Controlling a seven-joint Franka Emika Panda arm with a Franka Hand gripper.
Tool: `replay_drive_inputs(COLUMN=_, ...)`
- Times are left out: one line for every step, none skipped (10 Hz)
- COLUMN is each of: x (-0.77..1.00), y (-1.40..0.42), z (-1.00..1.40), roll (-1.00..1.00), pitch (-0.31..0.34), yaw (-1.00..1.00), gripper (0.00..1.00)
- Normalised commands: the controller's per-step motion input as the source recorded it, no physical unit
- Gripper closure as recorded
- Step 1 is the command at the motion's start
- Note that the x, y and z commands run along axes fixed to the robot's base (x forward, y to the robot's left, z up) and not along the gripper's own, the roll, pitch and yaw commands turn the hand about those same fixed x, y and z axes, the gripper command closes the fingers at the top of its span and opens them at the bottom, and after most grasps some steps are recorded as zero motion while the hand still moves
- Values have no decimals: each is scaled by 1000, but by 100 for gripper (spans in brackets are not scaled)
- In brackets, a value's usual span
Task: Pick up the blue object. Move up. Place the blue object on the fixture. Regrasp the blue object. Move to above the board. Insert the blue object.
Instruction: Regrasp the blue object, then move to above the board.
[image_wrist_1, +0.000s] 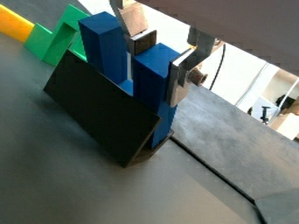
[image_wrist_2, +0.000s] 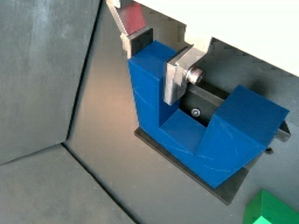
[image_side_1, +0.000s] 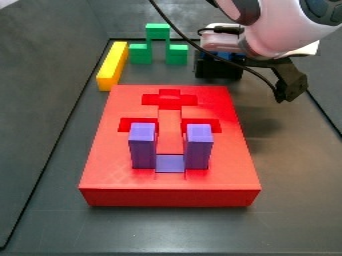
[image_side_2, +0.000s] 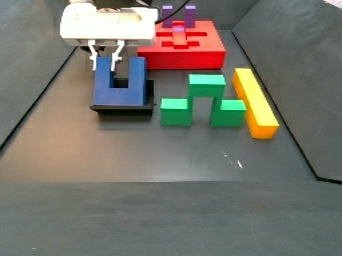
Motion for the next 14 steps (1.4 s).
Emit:
replay_drive_inputs(x=0, y=0, z=0, roll=0, pitch=0, yaw=0, gripper=100)
replay_drive_inputs(x=0, y=0, z=1400, roll=0, pitch=0, yaw=0, gripper=100)
replay_drive_inputs(x=-6, y=16, z=1400, roll=-72, pitch=48, yaw=23, gripper=100)
replay_drive_inputs(x=-24, y=34, z=1400, roll=-159, pitch=28, yaw=9, gripper=100)
replay_drive_inputs(x=-33, y=47, z=1400, roll=-123, pitch=0, yaw=25, gripper=100)
replay_drive_inputs(x=-28, y=23, z=1400, roll=-73, pitch=9, yaw=21, gripper=100)
replay_drive_inputs(x=-34, y=28, z=1400, roll=-45, pitch=16, yaw=13, gripper=100)
replay_drive_inputs(x=-43, y=24, z=1400, roll=-17, pitch=9, yaw=16, gripper=100)
replay_drive_inputs(x=-27, y=1, z=848, roll=-21, pitch=16, yaw=7, gripper=100)
replay_drive_inputs(x=11, y=12, z=366, roll=-4, pitch=21, yaw=6, gripper=100)
replay_drive_inputs(x=16, y=-10, z=184, roll=5, pitch=33, yaw=11, gripper=100)
replay_drive_inputs(x=-1287, y=-1400, z=301, roll=-1000, pitch=132, yaw=41, gripper=100)
replay_drive_inputs(x=-1308, y=-1400, z=295, roll=-1000, pitch=126, yaw=42, gripper=100)
replay_drive_inputs(x=-1400, y=-1398, z=314, roll=-1000, pitch=96, yaw=55, gripper=100)
